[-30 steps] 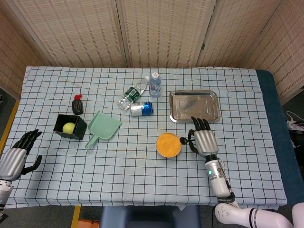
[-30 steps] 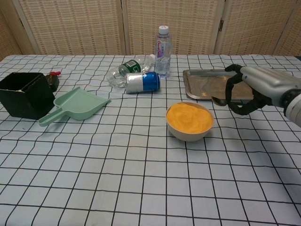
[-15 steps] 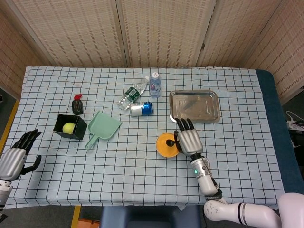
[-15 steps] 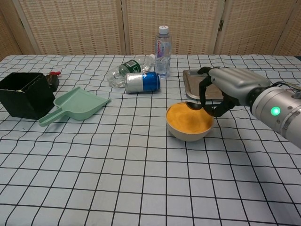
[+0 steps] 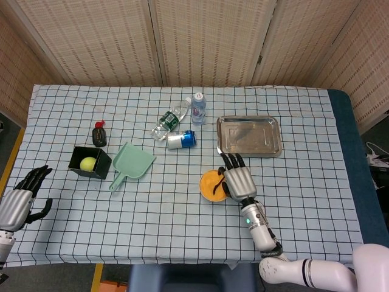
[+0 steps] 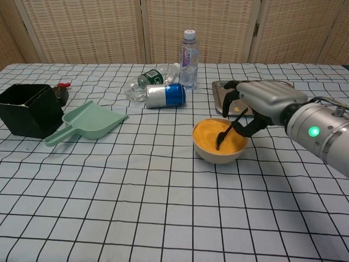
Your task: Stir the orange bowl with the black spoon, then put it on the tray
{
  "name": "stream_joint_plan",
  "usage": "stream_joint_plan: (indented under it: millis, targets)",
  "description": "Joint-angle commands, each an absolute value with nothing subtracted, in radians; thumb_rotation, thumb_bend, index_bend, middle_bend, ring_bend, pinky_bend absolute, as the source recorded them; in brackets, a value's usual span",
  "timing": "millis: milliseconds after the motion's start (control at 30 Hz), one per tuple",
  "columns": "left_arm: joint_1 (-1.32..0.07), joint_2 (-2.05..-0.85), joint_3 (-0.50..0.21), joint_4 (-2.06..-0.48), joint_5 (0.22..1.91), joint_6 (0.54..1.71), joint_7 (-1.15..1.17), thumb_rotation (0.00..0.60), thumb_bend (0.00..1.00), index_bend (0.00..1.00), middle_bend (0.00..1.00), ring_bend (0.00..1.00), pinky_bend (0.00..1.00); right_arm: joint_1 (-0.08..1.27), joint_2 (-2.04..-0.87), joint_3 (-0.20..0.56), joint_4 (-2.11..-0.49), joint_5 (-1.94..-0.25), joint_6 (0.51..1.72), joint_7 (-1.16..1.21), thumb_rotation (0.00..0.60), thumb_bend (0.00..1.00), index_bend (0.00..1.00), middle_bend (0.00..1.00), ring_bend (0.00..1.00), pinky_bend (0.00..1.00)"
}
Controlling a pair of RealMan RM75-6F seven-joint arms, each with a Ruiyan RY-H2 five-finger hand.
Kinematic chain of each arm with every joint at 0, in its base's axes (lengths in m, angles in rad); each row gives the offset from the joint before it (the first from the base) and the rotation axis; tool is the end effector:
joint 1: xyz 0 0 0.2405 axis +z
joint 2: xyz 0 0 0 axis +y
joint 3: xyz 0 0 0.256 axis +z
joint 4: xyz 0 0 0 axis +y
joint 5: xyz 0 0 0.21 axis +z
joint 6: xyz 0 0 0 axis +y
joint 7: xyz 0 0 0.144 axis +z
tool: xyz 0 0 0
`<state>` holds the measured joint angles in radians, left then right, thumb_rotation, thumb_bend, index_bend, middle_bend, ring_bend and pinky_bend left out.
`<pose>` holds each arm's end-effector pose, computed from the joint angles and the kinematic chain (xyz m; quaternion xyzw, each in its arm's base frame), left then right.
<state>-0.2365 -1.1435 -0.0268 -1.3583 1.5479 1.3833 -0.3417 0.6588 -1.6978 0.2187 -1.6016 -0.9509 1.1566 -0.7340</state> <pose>-0.3304 0.2314 0.1620 -0.6254 -0.4061 -0.4257 0.5126 -0.1303 -0.3075 -0.0391 0.7142 -0.3812 0.3388 0.4794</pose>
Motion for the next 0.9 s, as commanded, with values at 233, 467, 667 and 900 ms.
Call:
stream_joint_plan:
  millis: [233, 467, 667, 900]
  targets:
    - [-0.237, -1.146, -0.028, -1.357, 1.548, 1.387, -0.330, 0.600, 0.48, 0.00, 0.00, 0.00, 0.21, 0.632, -1.664, 0.191, -1.609, -1.035, 1.188, -0.641, 0.600, 0.45, 0.36, 0.04, 0.00, 0.00]
    - [-0.235, -1.151, -0.035, -1.358, 1.525, 1.378, -0.310, 0.600, 0.48, 0.00, 0.00, 0.00, 0.21, 0.602, -1.627, 0.168, -1.558, -1.118, 1.175, -0.490, 0.600, 0.45, 0.38, 0.04, 0.00, 0.00]
    - [-0.239, -1.161, -0.042, -1.359, 1.508, 1.363, -0.277, 0.600, 0.48, 0.00, 0.00, 0.00, 0.21, 0.619, -1.608, 0.181, -1.466, -1.148, 1.100, -0.363, 0.600, 0.45, 0.43, 0.04, 0.00, 0.00]
    - [-0.248, -1.174, -0.049, -1.353, 1.487, 1.337, -0.249, 0.600, 0.48, 0.00, 0.00, 0.00, 0.21, 0.676, -1.589, 0.199, -1.373, -1.159, 0.994, -0.326, 0.600, 0.45, 0.46, 0.04, 0.00, 0.00]
